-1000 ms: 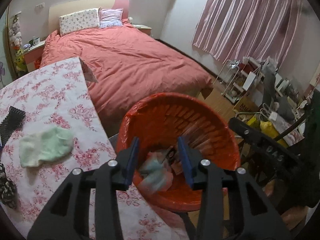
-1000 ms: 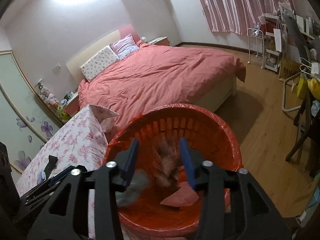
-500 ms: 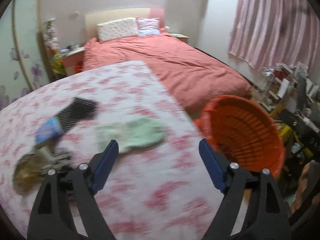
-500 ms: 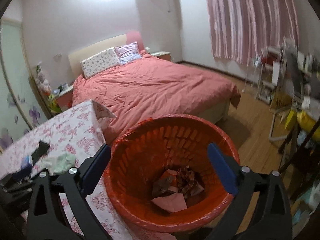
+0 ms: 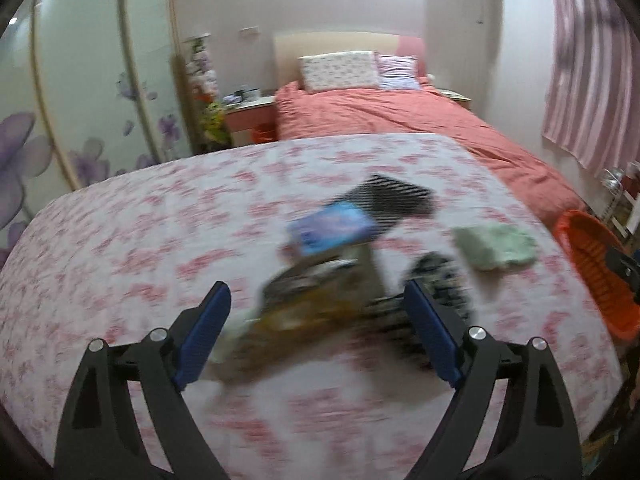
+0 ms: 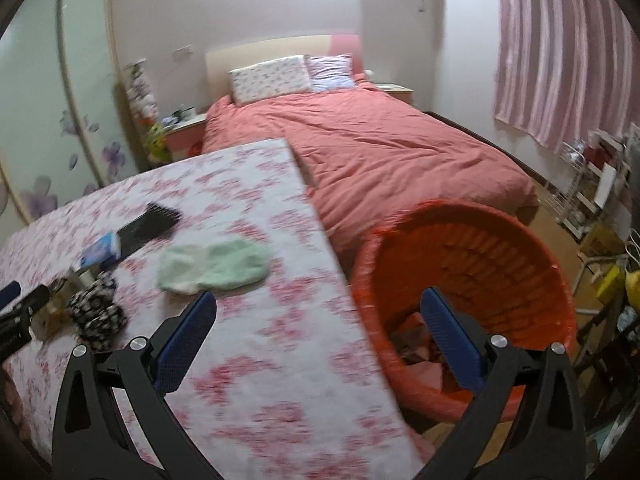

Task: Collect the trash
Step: 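Move both tools back over the clutter on the bed, then grasp the snack wrapper with the left gripper while the right gripper grasps the floral cloth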

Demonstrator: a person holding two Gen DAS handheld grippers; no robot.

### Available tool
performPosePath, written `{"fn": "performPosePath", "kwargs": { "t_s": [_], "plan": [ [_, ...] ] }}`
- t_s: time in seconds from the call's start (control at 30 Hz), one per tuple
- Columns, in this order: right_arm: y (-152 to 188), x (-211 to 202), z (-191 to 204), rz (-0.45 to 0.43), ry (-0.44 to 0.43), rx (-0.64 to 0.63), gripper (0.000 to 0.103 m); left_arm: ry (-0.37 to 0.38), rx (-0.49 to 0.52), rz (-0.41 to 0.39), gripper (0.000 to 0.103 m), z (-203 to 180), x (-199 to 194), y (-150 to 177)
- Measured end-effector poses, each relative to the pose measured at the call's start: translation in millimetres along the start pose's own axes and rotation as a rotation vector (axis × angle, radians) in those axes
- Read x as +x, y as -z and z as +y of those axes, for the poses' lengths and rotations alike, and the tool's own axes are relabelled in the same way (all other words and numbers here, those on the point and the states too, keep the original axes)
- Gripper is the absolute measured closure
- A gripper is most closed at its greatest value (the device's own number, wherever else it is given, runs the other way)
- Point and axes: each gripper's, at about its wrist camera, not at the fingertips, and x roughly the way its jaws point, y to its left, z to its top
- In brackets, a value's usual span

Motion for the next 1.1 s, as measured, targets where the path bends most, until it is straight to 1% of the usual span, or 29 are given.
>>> {"fn": "performPosePath", "kwargs": {
  "t_s": [0.1, 0.17, 0.4, 0.53, 0.6, 0.63, 0.67, 0.7, 0.73, 0.8, 0.83, 0.87, 0.9, 0.93, 0.97, 1.1],
  "plan": [
    [4, 2, 20, 0.017, -0.017, -0.033, 0.002, -0.022, -0.012, 0.024, 0.016, 27, 6, 7],
    [6, 5, 32, 0.033, -0.038, -0.043, 0.002, -0.025, -0.009, 0.037, 0.016, 35, 11, 11],
    [13, 8, 59, 0.067, -0.084, -0.064, 0.002, -0.028, 0.042, 0.088, 0.017, 31, 38, 19],
    [16, 8, 67, 0.076, -0.093, -0.08, 0.002, -0.02, 0.047, 0.11, 0.021, 24, 51, 17],
    [17, 9, 70, 0.083, -0.1, -0.081, 0.002, -0.019, 0.042, 0.112, 0.027, 22, 54, 15],
    [17, 10, 72, 0.087, -0.104, -0.082, 0.002, -0.013, 0.038, 0.117, 0.036, 21, 56, 13],
    [17, 10, 74, 0.091, -0.108, -0.083, 0.002, 0.003, 0.028, 0.127, 0.042, 20, 57, 12],
    [18, 12, 76, 0.094, -0.111, -0.085, 0.002, 0.007, 0.02, 0.128, 0.044, 20, 55, 12],
    [18, 12, 78, 0.096, -0.115, -0.087, 0.002, 0.014, 0.012, 0.126, 0.05, 20, 54, 11],
    [20, 13, 81, 0.1, -0.12, -0.093, 0.002, 0.026, 0.005, 0.125, 0.053, 20, 51, 12],
    [20, 14, 82, 0.102, -0.123, -0.096, 0.002, 0.029, 0.005, 0.122, 0.063, 22, 49, 13],
    [21, 14, 85, 0.104, -0.129, -0.099, 0.002, 0.01, 0.009, 0.12, 0.079, 24, 47, 15],
    [22, 14, 85, 0.105, -0.131, -0.1, 0.002, 0.005, 0.006, 0.12, 0.081, 27, 45, 17],
    [22, 14, 87, 0.107, -0.135, -0.103, 0.002, 0.022, -0.014, 0.116, 0.085, 34, 42, 18],
    [22, 14, 90, 0.108, -0.138, -0.105, 0.002, 0.025, -0.037, 0.115, 0.093, 42, 39, 20],
    [23, 16, 98, 0.113, -0.161, -0.111, 0.002, -0.025, -0.109, 0.132, 0.095, 74, 36, 27]
  ]
}}
